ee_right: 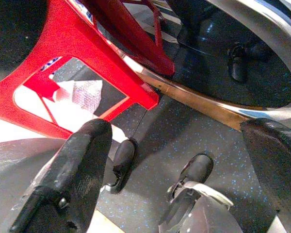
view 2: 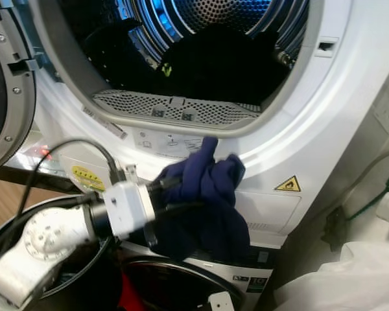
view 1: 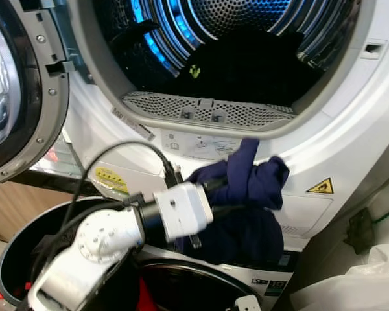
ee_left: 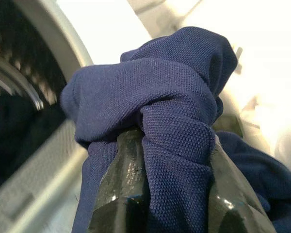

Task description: Clothes washing

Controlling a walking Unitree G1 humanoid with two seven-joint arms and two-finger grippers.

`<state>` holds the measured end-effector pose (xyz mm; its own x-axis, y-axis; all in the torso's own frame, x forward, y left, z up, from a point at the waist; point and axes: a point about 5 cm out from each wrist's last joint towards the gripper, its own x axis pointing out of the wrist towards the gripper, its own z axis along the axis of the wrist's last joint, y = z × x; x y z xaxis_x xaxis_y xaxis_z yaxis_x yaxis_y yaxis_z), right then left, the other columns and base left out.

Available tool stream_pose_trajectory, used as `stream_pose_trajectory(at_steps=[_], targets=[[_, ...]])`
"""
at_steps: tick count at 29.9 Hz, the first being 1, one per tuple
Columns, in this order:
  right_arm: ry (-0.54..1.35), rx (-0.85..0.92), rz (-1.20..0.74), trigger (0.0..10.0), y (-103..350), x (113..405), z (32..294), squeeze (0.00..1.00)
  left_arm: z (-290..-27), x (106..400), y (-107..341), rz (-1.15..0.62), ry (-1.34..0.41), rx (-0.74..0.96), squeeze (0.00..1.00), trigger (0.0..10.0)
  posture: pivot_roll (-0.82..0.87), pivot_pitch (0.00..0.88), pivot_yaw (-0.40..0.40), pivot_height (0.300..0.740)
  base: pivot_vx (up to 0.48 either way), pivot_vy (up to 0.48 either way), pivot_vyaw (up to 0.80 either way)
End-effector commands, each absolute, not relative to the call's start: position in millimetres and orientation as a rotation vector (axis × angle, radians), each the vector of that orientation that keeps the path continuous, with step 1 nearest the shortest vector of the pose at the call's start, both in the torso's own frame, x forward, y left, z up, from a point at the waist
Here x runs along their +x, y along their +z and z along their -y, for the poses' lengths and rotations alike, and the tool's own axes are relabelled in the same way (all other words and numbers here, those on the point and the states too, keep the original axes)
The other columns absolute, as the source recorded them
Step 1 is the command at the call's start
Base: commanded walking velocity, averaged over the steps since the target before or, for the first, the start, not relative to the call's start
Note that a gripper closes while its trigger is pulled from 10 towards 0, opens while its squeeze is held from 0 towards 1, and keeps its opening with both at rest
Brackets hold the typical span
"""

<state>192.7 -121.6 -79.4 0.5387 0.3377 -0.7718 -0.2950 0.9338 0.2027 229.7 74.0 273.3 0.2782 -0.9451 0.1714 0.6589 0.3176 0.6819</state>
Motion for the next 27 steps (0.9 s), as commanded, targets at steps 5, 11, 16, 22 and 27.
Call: stream_pose_trajectory(at_steps=[5, 11, 16, 22, 27], targets=[[0.352, 0.071, -0.919, 10.0, -79, 194, 120, 0.0, -73, 226, 305, 0.723, -1.193, 0.582, 0.0, 0.0, 0.17, 0.0, 0.008, 0.74, 0.0, 0.0, 0.0], [0.328, 0.081, -0.919, 10.0, -78, 195, 122, 0.0, -73, 235, 333, 0.865, -1.108, 0.749, 0.0, 0.0, 0.18, 0.0, 0.006, 0.74, 0.0, 0.0, 0.0], [0.318, 0.083, -0.918, 10.0, -79, 195, 123, 0.0, -75, 239, 344, 0.942, -1.063, 0.88, 0.0, 0.0, 0.17, 0.0, 0.008, 0.74, 0.0, 0.0, 0.0], [0.309, 0.083, -0.918, 10.0, -79, 195, 123, 0.0, -76, 243, 354, 1.012, -1.022, 0.95, 0.0, 0.0, 0.17, 0.0, 0.014, 0.74, 0.0, 0.0, 0.0], [0.302, 0.085, -0.92, 10.0, -80, 194, 124, 0.0, -72, 244, 355, 1.061, -1.028, 0.98, 0.0, 0.0, 0.17, 0.0, 0.015, 0.74, 0.0, 0.0, 0.0]])
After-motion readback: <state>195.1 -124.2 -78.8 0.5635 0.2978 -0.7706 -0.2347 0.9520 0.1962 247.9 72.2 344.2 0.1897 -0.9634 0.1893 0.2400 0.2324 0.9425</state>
